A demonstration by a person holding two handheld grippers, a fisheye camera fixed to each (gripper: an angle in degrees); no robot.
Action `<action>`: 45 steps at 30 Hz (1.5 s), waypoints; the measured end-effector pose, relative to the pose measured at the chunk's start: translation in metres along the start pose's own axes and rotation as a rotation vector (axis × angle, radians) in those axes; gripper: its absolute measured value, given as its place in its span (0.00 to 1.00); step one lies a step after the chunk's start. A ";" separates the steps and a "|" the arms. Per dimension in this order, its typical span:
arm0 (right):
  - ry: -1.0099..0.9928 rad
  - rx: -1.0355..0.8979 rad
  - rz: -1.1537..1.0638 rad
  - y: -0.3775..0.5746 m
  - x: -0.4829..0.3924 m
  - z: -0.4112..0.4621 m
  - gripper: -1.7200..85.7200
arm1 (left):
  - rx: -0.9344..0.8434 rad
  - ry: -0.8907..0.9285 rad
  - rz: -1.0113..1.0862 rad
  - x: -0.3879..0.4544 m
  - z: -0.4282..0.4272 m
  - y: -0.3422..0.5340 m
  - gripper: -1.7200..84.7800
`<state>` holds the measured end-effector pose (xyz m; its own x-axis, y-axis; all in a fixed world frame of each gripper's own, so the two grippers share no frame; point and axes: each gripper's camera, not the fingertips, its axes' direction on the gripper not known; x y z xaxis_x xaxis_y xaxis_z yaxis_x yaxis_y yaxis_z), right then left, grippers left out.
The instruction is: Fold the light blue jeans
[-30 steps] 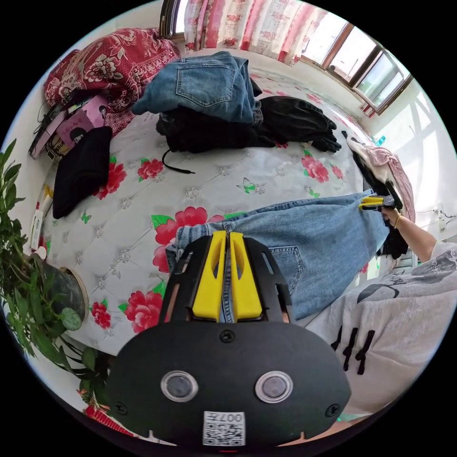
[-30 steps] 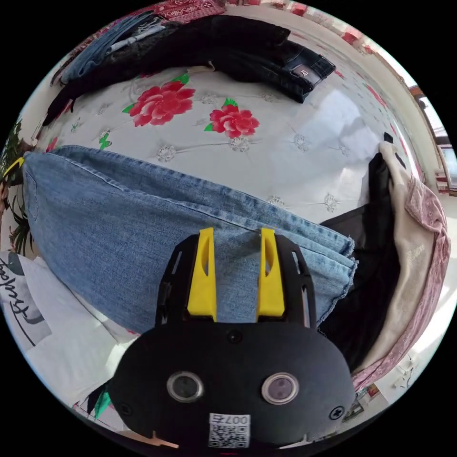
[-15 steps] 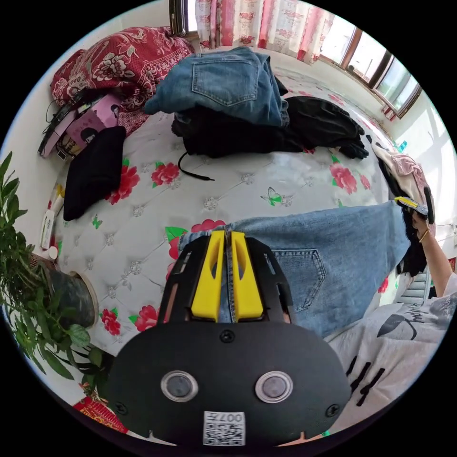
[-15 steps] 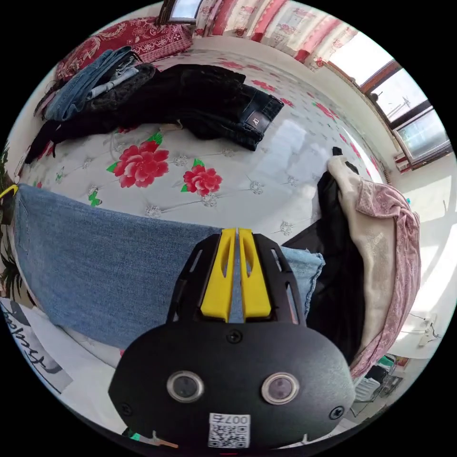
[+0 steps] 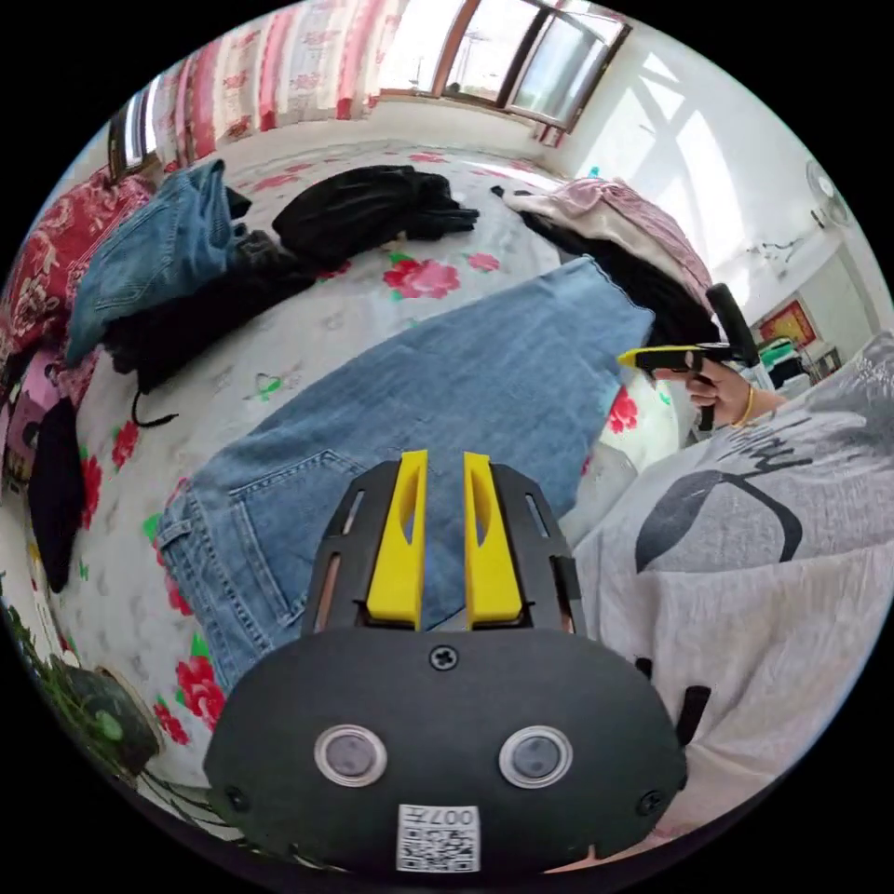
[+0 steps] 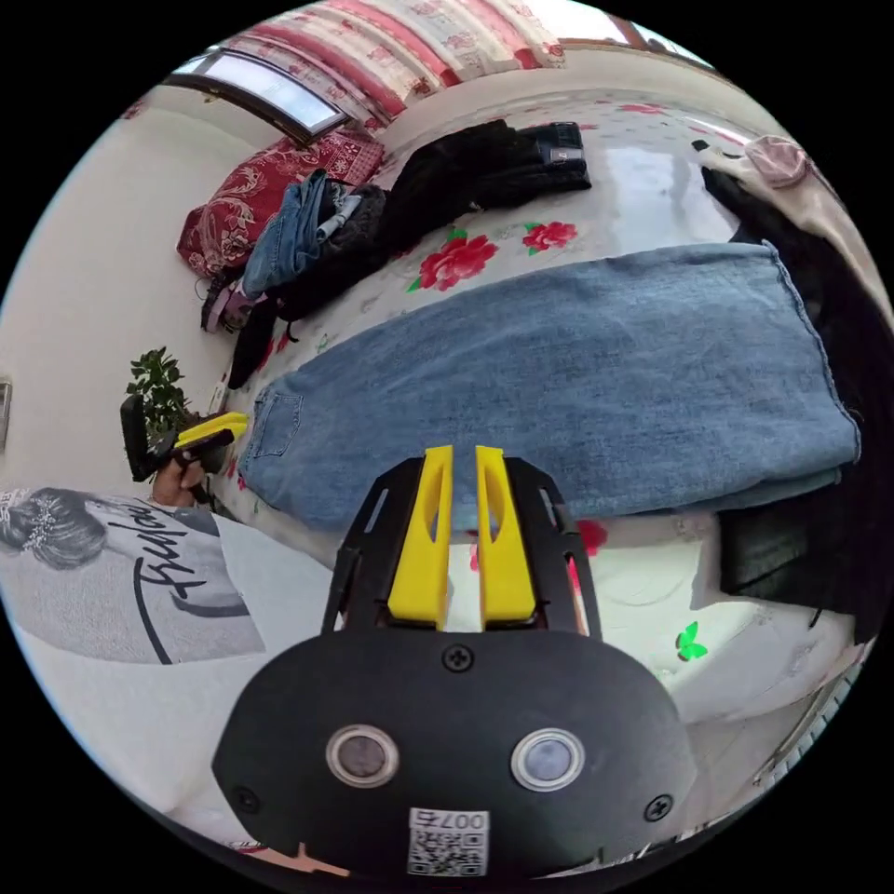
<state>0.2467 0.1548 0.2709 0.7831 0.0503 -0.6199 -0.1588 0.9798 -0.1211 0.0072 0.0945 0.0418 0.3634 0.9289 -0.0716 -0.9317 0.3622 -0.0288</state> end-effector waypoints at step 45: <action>-0.072 0.227 0.271 0.156 0.111 -0.072 0.07 | -0.131 -0.288 -0.567 -0.097 0.026 0.047 0.01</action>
<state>0.2659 0.2996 0.1272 0.7724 0.3193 -0.5491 -0.2350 0.9468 0.2200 -0.0717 0.0232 0.0729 0.7672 0.5862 0.2601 -0.5808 0.8071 -0.1059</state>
